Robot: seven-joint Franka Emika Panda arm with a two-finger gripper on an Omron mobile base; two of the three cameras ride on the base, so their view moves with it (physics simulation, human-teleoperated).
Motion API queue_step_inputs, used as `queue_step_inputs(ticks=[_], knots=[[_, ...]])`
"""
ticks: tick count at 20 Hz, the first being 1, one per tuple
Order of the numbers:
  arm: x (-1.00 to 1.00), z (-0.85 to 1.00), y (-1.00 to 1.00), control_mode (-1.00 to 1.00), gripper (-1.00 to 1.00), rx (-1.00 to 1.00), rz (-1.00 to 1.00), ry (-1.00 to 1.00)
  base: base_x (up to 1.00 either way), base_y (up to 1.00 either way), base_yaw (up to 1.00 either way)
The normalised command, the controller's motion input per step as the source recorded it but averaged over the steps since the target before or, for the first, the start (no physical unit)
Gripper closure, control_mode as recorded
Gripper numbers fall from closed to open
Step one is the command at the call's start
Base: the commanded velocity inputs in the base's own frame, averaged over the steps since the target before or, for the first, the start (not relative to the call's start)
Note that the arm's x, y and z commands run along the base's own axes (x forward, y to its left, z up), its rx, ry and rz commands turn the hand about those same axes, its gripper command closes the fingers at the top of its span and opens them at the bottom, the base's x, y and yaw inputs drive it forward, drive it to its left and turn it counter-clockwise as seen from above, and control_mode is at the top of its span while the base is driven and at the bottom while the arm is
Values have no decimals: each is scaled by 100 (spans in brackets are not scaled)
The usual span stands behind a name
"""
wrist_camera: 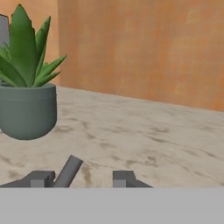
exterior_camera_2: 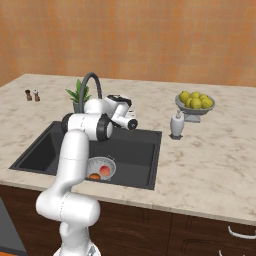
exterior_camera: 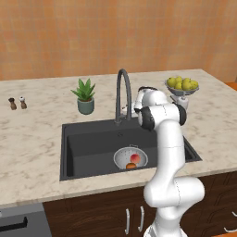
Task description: Put the colander in the sink, put the peach, orange in the colander, and turn on the sink faucet and pour water over the colander.
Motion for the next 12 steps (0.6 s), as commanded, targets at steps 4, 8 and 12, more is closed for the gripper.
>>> queue_step_inputs(ticks=[4, 8, 12], knots=[[19, -20, -78, -100, 100, 0, 0, 0, 0, 0, 0], [12, -28, -81, -100, 100, 0, 0, 0, 0, 0, 0], [10, -28, -89, -100, 100, 0, 0, 0, 0, 0, 0]])
